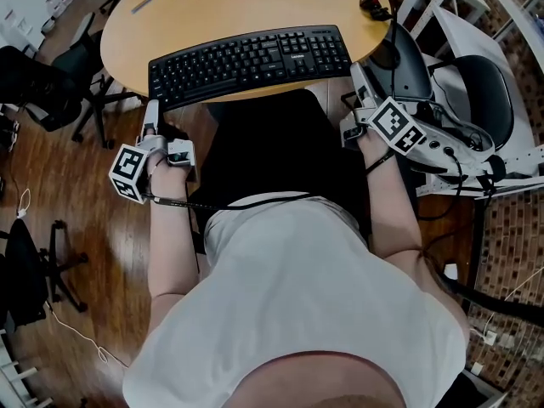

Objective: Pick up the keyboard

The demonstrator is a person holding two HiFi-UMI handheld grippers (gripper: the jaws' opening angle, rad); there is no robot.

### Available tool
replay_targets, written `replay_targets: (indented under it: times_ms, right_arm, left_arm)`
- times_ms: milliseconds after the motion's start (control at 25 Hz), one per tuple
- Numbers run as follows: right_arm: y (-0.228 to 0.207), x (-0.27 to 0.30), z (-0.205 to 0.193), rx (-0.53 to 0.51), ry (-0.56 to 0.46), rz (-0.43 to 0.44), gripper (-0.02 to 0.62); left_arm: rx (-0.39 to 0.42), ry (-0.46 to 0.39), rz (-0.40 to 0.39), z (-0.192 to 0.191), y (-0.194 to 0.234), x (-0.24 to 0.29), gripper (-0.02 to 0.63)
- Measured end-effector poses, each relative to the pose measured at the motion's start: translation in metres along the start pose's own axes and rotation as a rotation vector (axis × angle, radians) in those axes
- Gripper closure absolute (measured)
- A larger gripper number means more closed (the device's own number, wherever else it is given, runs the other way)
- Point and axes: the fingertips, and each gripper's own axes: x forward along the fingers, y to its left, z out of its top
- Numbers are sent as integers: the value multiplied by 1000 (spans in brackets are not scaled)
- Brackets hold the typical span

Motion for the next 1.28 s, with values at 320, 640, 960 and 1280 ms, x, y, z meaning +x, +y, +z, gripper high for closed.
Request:
replay_targets:
  times_ms: [320, 640, 960, 1280]
  right_arm:
    - [-11, 0, -11, 294, 0, 6, 416]
    - [-5, 5, -18, 406, 16, 40, 411]
    - [2, 12, -27, 475, 35, 77, 411]
    - [1, 11, -28, 549, 36, 75, 486]
  left_arm:
    - [4, -4, -3, 1, -1, 0, 293]
    - [5, -2, -4, 0, -2, 0, 293]
    - [8, -1, -4, 0, -1, 0, 293]
    - [8, 0, -2, 0, -2, -1, 293]
